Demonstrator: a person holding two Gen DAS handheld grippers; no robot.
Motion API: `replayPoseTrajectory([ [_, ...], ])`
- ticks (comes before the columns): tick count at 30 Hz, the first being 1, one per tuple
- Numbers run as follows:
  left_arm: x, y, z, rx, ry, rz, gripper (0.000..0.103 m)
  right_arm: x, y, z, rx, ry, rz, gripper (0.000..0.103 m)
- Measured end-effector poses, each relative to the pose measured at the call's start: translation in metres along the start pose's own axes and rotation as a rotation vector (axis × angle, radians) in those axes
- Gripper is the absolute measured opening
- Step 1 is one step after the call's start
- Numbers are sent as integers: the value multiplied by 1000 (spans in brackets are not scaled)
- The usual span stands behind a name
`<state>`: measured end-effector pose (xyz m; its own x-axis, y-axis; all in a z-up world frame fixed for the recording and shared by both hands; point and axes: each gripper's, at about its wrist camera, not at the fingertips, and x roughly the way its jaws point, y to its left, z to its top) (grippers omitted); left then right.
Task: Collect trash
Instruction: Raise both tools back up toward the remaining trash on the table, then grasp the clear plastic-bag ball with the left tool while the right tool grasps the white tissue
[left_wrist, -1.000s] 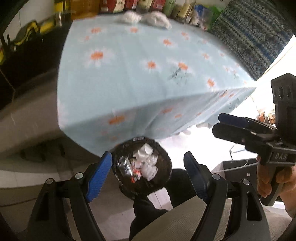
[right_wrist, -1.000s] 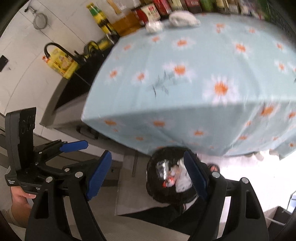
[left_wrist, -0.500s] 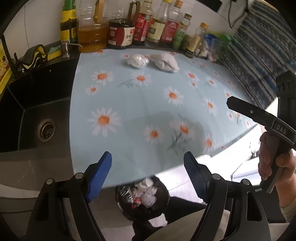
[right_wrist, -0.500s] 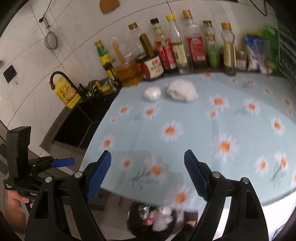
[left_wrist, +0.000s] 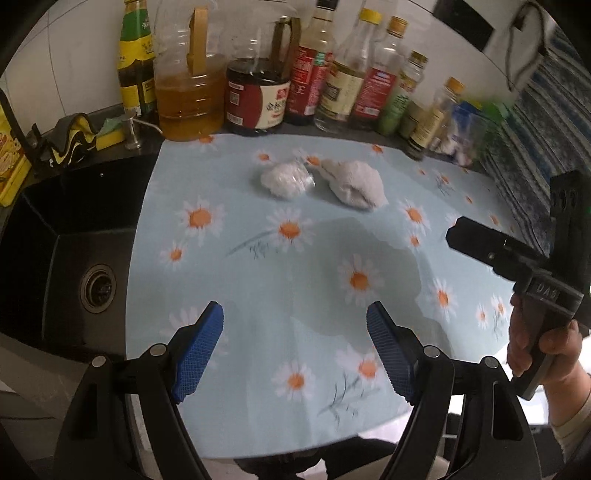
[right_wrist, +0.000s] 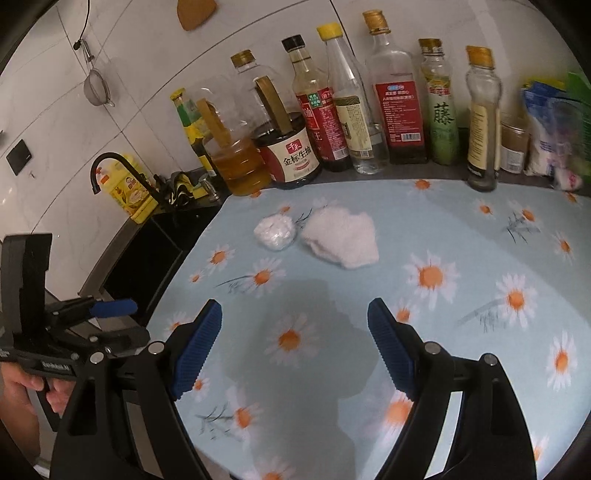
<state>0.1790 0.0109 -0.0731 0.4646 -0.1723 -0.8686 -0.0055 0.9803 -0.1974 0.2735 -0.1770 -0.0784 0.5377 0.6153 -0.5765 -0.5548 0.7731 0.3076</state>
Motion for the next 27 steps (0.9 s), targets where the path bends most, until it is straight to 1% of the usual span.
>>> replayPoseTrajectory([
  [4, 18, -2, 24, -22, 6, 35, 78, 19, -19, 18, -4, 19, 36, 81],
  [11, 53, 0, 59, -106, 21, 71, 78, 55, -45, 48, -45, 57, 77, 81],
  [16, 82, -6, 80, -94, 56, 113, 78, 74, -57, 64, -84, 79, 97, 81],
  [19, 96, -6, 93, -99, 61, 122, 78, 84, -62, 69, -97, 97, 103, 81],
  [24, 115, -7, 112, -78, 71, 143, 78, 104, -72, 72, -100, 139, 119, 80],
  [27, 127, -1, 120, -101, 91, 154, 78, 111, -75, 71, -104, 153, 137, 79],
])
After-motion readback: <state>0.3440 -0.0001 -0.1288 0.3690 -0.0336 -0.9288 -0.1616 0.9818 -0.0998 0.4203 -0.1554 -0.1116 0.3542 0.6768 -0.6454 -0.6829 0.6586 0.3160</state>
